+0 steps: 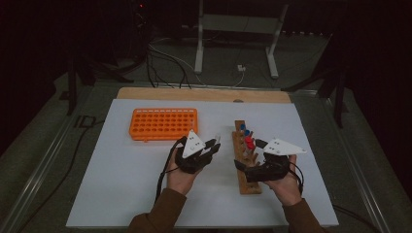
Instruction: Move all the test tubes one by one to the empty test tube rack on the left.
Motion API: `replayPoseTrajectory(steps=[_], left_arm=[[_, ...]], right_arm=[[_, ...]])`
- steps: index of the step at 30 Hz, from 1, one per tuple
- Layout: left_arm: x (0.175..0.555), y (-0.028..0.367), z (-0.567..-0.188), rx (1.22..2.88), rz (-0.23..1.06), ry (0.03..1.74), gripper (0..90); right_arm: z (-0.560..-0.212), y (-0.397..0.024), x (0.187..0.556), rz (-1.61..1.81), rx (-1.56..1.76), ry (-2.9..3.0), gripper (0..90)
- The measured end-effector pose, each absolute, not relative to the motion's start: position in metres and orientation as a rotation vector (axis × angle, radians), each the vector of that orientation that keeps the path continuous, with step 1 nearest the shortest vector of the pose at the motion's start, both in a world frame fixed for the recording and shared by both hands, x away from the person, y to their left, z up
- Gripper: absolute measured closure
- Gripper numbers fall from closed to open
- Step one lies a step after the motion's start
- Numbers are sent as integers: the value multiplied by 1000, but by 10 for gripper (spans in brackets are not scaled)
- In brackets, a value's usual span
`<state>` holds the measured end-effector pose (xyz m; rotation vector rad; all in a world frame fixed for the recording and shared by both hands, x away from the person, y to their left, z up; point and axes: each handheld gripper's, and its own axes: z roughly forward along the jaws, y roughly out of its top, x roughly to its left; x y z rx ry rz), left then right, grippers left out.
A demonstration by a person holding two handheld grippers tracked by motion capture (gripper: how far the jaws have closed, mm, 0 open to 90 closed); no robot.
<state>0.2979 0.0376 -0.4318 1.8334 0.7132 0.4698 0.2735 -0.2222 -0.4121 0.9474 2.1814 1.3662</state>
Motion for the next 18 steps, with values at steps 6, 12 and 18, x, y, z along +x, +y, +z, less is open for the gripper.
replayPoseTrajectory(steps=[6,12,18], left_arm=[[306,51,-431,1824,500,751,762],[312,62,-431,1810,530,777,762],[323,74,-430,1795,577,815,762]], right_arm=[[-421,-231,269,1350,973,2169,0],[-427,-237,266,1344,991,2160,0],[-431,-244,263,1346,1007,2143,0]])
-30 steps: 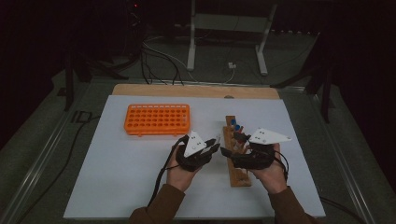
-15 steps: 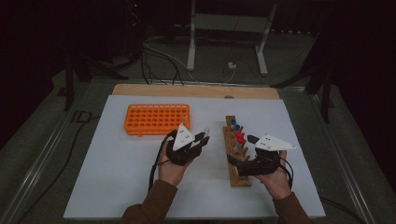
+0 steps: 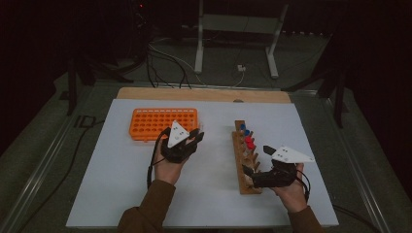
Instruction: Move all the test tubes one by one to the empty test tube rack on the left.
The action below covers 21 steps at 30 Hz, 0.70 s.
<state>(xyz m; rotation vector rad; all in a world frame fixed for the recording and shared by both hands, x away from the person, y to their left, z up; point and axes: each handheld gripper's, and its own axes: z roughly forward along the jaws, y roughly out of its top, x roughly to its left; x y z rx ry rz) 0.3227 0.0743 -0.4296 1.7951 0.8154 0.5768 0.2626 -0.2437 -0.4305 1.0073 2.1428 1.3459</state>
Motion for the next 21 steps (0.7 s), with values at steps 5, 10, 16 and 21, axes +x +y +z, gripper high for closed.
replayPoseTrajectory(steps=[5,10,16,21], left_arm=[[331,82,-429,1794,611,836,762],[339,89,-433,1786,640,862,761],[348,96,-435,1761,663,899,761],[354,99,-439,1760,680,921,761]], right_arm=[[-436,-249,261,1347,1036,2131,0],[-439,-254,261,1350,1061,2117,0],[-439,-254,260,1349,1060,2105,0],[-440,-252,260,1353,1056,2107,0]])
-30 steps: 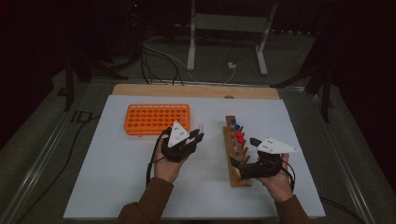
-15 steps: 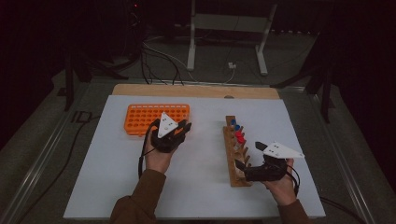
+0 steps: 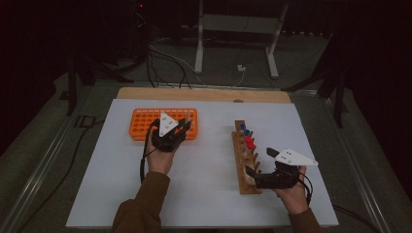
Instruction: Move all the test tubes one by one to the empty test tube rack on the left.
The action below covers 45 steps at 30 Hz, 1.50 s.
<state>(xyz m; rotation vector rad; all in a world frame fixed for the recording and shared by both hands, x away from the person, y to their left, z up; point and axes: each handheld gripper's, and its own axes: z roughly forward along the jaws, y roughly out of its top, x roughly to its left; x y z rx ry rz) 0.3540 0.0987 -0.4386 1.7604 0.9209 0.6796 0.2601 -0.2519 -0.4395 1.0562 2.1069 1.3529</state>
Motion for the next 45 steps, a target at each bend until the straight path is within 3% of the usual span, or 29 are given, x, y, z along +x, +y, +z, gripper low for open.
replayPoseTrajectory(steps=[29,45], left_arm=[[394,100,-475,1734,678,1102,758],[394,92,-493,1901,665,1098,764]], right_arm=[[-445,-253,262,1359,1081,2100,0],[-445,-253,262,1356,1077,2101,0]])
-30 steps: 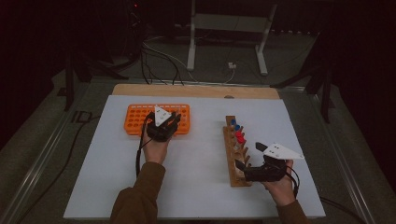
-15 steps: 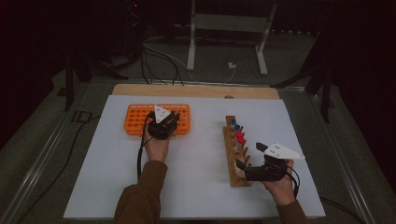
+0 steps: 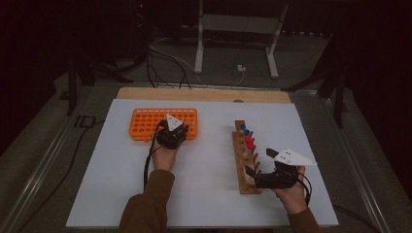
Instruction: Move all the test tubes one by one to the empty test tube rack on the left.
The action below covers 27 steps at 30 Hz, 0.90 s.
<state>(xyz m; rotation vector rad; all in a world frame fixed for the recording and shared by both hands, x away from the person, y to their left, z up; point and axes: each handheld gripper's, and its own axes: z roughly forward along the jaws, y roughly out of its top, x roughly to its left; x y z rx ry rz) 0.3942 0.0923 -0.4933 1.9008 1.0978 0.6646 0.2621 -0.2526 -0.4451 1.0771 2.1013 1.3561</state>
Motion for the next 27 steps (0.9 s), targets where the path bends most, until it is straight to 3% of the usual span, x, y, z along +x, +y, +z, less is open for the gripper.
replayPoseTrajectory(steps=[16,27], left_arm=[[396,93,-495,1928,624,1125,748],[388,100,-490,1873,581,1158,392]], right_arm=[[-444,-252,262,1355,1072,2100,0],[-442,-254,263,1349,1069,2096,0]])
